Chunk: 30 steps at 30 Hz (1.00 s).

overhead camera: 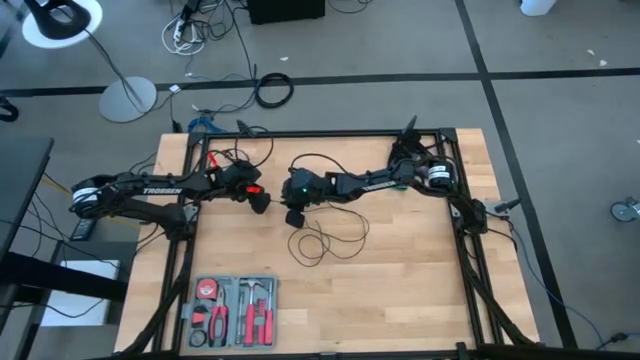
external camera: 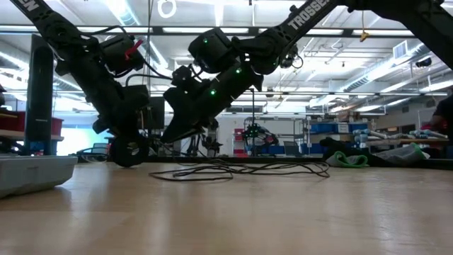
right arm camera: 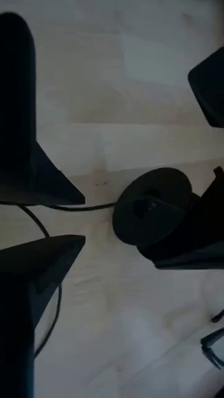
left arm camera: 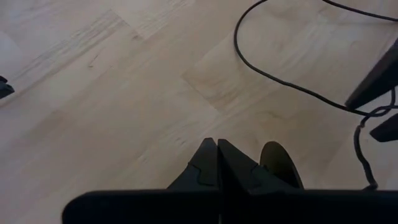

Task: Coil cords
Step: Coil the black wire onto the black spool

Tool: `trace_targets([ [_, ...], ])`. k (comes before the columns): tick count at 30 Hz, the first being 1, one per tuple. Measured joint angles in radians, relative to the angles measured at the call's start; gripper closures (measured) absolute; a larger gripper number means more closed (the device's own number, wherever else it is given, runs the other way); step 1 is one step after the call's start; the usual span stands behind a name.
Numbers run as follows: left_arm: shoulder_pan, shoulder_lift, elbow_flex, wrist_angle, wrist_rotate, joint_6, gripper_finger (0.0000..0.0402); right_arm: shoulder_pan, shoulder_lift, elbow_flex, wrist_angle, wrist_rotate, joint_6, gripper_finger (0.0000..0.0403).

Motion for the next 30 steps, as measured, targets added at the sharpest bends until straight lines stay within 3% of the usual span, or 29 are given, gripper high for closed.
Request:
trace_targets([
  [13,0.000,0.000,0.000,0.003,-0.004,0.000,0.0401,0.003,0.014,-0.047,-0.020,-0.044,0.045,0.0302],
  [17,0.000,0.000,0.000,0.004,-0.005,0.000,0.0401,0.005,0.014,-0.080,-0.032,-0.043,0.058,0.0324],
  [23,0.000,0.000,0.000,0.005,-0.005,0.000,0.0401,0.009,0.011,-0.103,-0.023,-0.058,0.058,0.0392],
  [30,0.000,0.000,0.000,0.012,-0.003,-0.004,0.0401,0.009,0.010,-0.105,-0.033,-0.045,0.036,0.0400],
])
